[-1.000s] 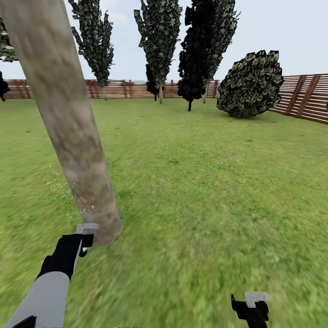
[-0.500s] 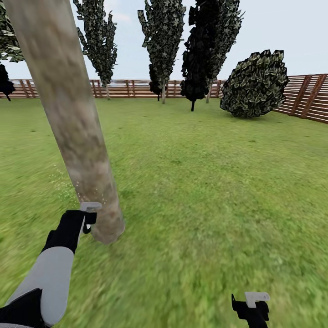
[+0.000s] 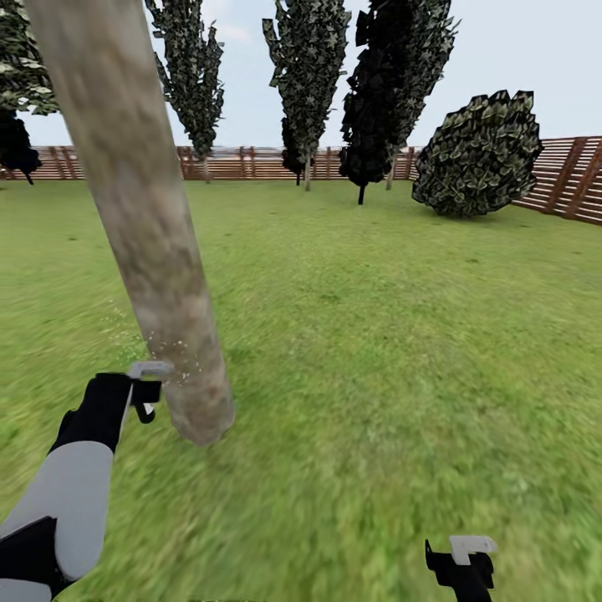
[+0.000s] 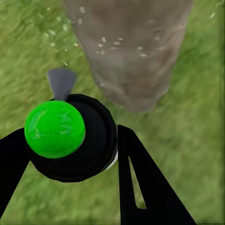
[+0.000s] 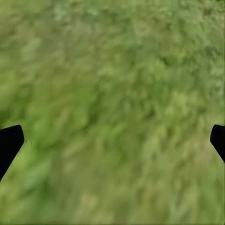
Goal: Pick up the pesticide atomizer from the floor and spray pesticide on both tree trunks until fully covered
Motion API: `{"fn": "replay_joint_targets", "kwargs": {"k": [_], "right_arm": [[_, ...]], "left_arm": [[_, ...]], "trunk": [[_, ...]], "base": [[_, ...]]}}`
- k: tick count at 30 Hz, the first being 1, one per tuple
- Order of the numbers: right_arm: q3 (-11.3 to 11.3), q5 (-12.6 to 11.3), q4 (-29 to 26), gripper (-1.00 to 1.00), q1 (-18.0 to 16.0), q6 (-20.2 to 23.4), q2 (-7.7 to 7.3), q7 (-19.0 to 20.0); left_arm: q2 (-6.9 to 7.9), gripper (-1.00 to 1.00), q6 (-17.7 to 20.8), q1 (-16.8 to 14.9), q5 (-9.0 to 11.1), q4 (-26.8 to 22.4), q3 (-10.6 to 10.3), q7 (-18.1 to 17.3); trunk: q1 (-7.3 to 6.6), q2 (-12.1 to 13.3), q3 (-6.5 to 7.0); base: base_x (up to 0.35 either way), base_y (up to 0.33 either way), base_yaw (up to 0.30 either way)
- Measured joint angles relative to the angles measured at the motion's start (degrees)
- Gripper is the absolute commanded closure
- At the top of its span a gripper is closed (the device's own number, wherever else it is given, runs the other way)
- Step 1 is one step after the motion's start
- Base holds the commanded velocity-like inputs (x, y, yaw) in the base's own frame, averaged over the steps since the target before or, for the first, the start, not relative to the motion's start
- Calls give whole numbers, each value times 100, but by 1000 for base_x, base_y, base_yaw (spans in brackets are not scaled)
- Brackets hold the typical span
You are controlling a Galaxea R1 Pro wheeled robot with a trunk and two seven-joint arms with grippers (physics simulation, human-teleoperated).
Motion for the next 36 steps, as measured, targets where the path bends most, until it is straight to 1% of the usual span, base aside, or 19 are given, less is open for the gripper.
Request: {"fn": "replay_joint_targets", "kwargs": {"k": [2, 5, 7, 8, 9, 11, 14, 20, 36], "right_arm": [[0, -1, 0, -100, -1, 0, 1, 0], [0, 1, 0, -100, 1, 0, 1, 0], [0, 0, 0, -100, 0, 0, 2, 0], [0, -1, 0, -100, 1, 0, 2, 0], [0, 1, 0, -100, 1, 0, 2, 0], [0, -3, -6, -100, -1, 0, 0, 0], [1, -1, -6, -100, 2, -1, -4, -1], [1, 1, -6, -100, 1, -2, -29, -2], [1, 2, -7, -100, 1, -2, -33, -2]], "left_arm": [[-24, 100, -2, 2, -6, -1, -22, -43], [-133, 100, 7, -78, 9, -9, -35, -61], [-228, 100, 21, -172, -2, -46, -65, -57], [-280, 100, 70, -264, -5, -86, -87, -55], [-296, 100, 159, -337, -32, -132, -93, -56], [-300, 100, 347, -397, -42, -252, -96, -66], [-300, 100, 456, -388, -37, -464, -97, -78], [-300, 100, 467, -375, -35, -498, -98, -83], [-283, 100, 476, -368, -53, -500, -98, -81]], "trunk": [[0, 0, 0], [0, 0, 0], [0, 0, 0], [0, 0, 1], [0, 0, 1], [0, 0, 0], [-2, 0, 0], [-1, 0, 0], [-1, 0, 0]], "base": [[0, 0, 275], [0, 0, 278], [0, 0, 278], [0, 0, 237], [0, 0, 128], [43, -20, 62], [207, -142, 8], [157, -222, 1], [14, -274, 0]]}}
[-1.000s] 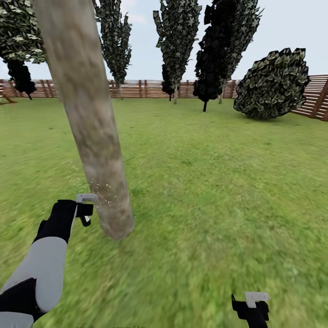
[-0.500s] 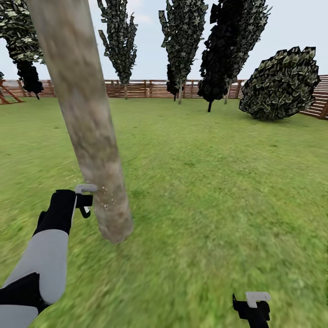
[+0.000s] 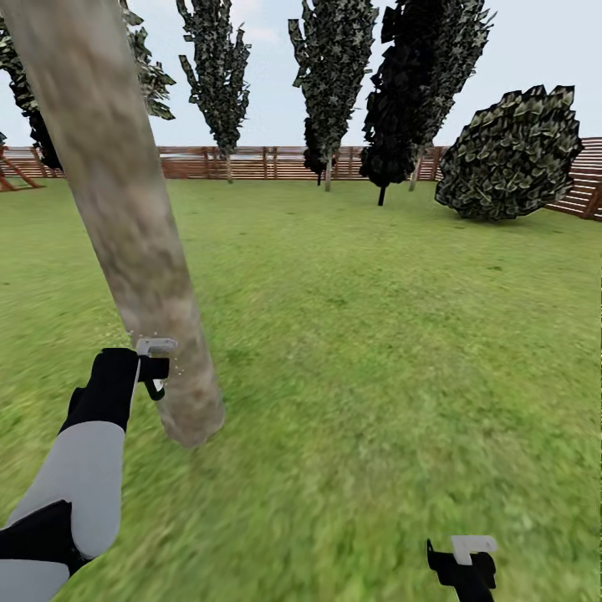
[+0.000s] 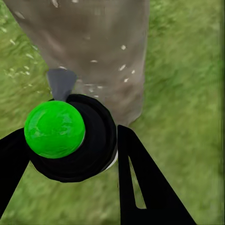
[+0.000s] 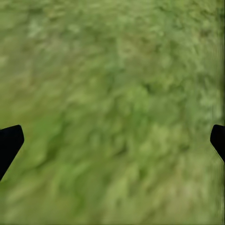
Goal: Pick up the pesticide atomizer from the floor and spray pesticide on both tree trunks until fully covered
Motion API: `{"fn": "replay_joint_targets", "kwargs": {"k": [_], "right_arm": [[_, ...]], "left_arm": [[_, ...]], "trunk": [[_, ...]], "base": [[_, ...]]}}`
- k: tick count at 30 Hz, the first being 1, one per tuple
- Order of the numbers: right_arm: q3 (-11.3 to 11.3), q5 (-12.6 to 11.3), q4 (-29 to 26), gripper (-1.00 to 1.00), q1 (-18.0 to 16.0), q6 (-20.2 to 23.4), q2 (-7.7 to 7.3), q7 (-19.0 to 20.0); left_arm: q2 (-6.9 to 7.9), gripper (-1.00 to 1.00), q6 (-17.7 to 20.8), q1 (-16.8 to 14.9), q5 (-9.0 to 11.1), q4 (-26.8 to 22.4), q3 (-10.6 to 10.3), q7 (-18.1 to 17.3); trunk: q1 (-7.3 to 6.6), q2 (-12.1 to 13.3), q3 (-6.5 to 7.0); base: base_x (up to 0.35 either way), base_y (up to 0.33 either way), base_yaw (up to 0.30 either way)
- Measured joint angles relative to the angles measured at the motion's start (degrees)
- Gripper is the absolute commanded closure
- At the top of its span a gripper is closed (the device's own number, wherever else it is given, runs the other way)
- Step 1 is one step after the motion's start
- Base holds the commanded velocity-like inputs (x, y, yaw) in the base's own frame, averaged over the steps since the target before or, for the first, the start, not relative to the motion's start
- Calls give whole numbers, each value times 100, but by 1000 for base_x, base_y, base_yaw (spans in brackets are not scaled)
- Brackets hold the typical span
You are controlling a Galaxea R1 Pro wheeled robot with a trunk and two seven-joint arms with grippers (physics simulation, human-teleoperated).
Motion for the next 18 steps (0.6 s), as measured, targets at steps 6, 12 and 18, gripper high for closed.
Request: {"fn": "replay_joint_targets", "kwargs": {"k": [6, 12, 18], "right_arm": [[0, -2, -2, -100, -1, 0, 1, 2], [0, -1, 0, -100, -1, 0, 8, 1], [0, -2, 0, -100, -2, 0, 10, 3]], "left_arm": [[0, 100, 0, 2, -5, 0, 0, 3], [66, 100, 0, 22, -32, -2, -5, 3], [65, 100, -6, 38, -25, -2, -17, 27]], "trunk": [[0, 0, 0], [0, 0, 0], [0, 0, 0]], "base": [[71, -275, 0], [73, -275, 120], [86, -275, 274]]}}
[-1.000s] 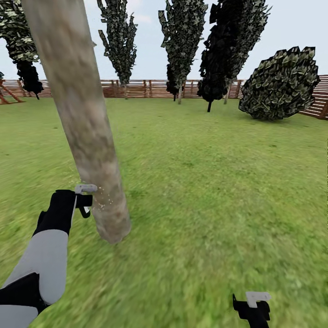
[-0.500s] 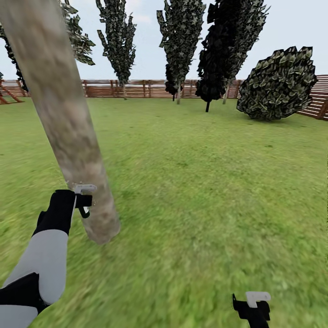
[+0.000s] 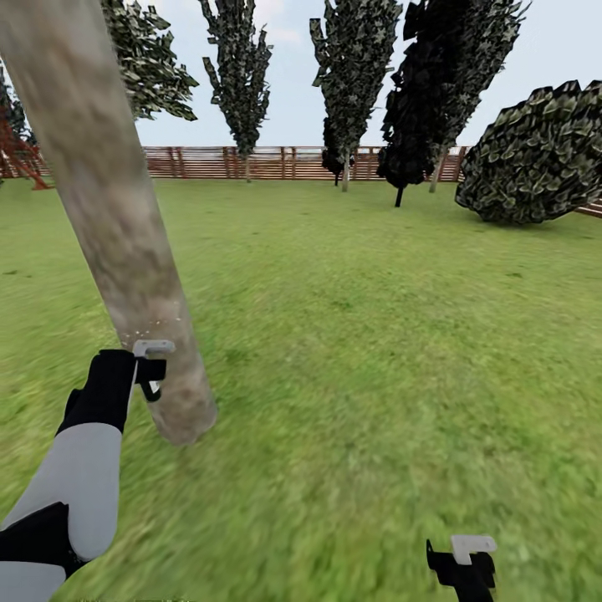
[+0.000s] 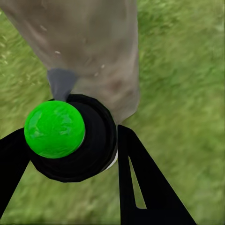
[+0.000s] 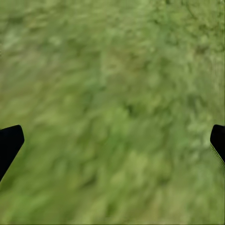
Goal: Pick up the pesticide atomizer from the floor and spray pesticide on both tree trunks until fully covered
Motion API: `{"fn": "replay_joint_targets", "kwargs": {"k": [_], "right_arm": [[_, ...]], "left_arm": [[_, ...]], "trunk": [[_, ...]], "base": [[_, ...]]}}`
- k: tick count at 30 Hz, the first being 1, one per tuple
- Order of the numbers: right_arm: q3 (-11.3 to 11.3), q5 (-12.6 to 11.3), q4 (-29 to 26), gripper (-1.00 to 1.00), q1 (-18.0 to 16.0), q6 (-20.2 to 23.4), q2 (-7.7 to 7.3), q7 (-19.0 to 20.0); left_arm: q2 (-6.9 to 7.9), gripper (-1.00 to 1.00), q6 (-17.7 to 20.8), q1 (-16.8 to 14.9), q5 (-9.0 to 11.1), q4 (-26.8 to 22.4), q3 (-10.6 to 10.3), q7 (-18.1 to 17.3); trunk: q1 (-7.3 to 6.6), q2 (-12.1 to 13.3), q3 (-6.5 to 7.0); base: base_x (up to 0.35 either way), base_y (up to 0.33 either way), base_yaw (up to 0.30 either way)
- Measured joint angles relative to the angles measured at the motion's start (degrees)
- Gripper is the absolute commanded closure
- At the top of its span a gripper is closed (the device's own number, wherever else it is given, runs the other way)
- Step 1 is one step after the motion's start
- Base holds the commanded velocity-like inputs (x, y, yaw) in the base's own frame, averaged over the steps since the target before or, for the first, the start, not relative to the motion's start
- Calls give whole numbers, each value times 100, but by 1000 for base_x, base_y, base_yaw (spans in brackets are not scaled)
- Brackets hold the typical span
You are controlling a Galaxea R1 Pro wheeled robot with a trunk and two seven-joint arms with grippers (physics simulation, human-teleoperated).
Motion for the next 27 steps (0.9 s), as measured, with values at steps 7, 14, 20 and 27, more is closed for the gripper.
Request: {"fn": "replay_joint_targets", "kwargs": {"k": [7, 14, 20, 27], "right_arm": [[0, 0, 0, -100, 0, 0, 0, 5], [1, 2, -2, -100, 1, 0, -1, 4], [0, -5, -2, -100, 1, -8, -2, 6], [0, -6, -7, -100, 1, -8, 0, 6]], "left_arm": [[-25, 100, 0, 1, -8, 8, -9, 9], [2, 100, -28, 20, -47, 72, 14, 81], [80, 100, -54, 375, -1, 94, 96, 343], [102, 100, -79, 675, 41, 71, 98, 354]], "trunk": [[-1, 0, 0], [-1, 0, 0], [-1, 0, -1], [-1, 0, 0]], "base": [[114, -273, 258], [164, -257, 20], [172, -249, 0], [210, -214, 180]]}}
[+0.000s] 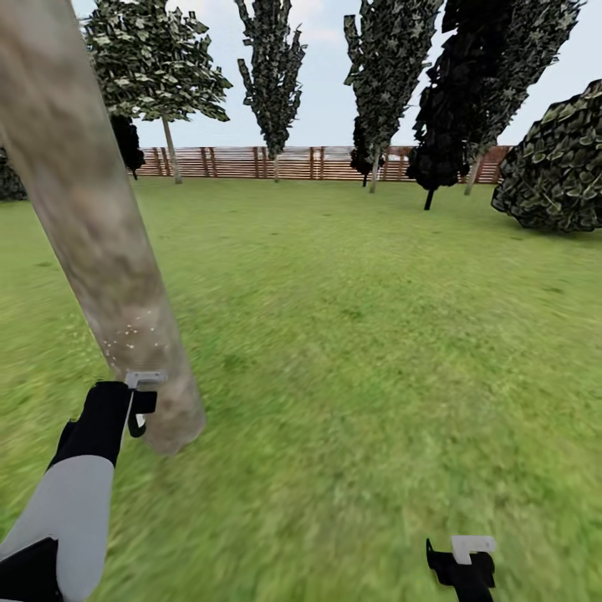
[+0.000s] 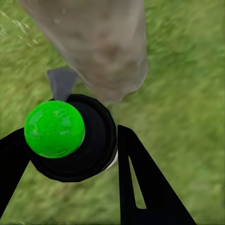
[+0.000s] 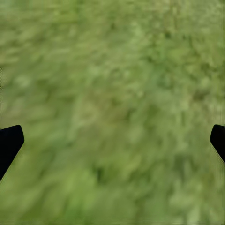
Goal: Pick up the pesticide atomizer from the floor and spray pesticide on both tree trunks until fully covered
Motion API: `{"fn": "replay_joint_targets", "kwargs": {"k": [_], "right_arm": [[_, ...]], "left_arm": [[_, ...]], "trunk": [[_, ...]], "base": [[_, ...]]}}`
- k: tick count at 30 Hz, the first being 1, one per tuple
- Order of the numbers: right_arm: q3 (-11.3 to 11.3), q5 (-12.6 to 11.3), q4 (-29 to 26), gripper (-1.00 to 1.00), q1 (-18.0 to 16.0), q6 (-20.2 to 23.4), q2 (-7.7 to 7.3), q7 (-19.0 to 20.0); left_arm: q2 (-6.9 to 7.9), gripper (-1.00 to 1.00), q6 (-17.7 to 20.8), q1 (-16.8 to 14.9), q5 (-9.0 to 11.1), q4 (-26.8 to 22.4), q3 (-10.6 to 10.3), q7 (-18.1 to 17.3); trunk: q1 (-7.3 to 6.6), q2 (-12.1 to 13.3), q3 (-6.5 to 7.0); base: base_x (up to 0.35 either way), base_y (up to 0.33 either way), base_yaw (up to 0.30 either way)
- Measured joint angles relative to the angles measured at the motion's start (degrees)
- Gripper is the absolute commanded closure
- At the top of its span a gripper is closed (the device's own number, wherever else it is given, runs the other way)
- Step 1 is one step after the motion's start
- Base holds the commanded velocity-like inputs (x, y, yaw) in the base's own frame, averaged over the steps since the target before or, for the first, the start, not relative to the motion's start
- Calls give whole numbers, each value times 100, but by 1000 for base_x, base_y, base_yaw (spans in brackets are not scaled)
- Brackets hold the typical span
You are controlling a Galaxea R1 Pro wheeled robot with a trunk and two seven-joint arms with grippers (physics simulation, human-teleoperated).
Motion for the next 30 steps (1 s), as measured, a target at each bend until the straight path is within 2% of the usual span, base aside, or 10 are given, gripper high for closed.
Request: {"fn": "replay_joint_targets", "kwargs": {"k": [6, 8, 9, 12, 15, 18, 22, 30], "right_arm": [[2, 0, 3, -100, 1, 1, 0, 1], [8, 1, 6, -100, -1, 2, 6, 10], [8, 6, 6, -100, 0, 5, 6, 11], [7, 7, 6, -100, 0, 7, 8, 10], [7, 8, 6, -100, -1, 8, 7, 10], [7, 8, 6, -100, 1, 5, 8, 10], [8, 9, 6, -100, -2, 1, 5, 9], [8, 9, 6, -100, 1, 5, 8, 8]], "left_arm": [[-17, 100, -86, 77, 4, 25, -1, 9], [-42, 100, -114, 228, -13, 28, 8, 87], [-36, 100, -124, 334, -24, 33, 11, 272], [-92, 100, -146, 515, 59, 62, 6, 348], [-201, 100, -626, 577, 61, 265, 5, 364], [-240, 100, -1002, 589, 62, 566, 10, 373], [-394, 100, -1059, 590, 59, 640, 1, 375], [-420, 100, -1063, 589, 38, 640, 8, 377]], "trunk": [[-1, 0, 0], [-1, 0, 0], [0, 0, -1], [2, 0, -1], [2, 0, 0], [2, 0, 0], [1, 0, 0], [1, 0, 0]], "base": [[290, -115, 277], [295, -3, 278], [172, -1, 278], [48, 0, 278], [7, 0, 278], [29, -35, 241], [137, -191, 49], [147, -236, 1]]}}
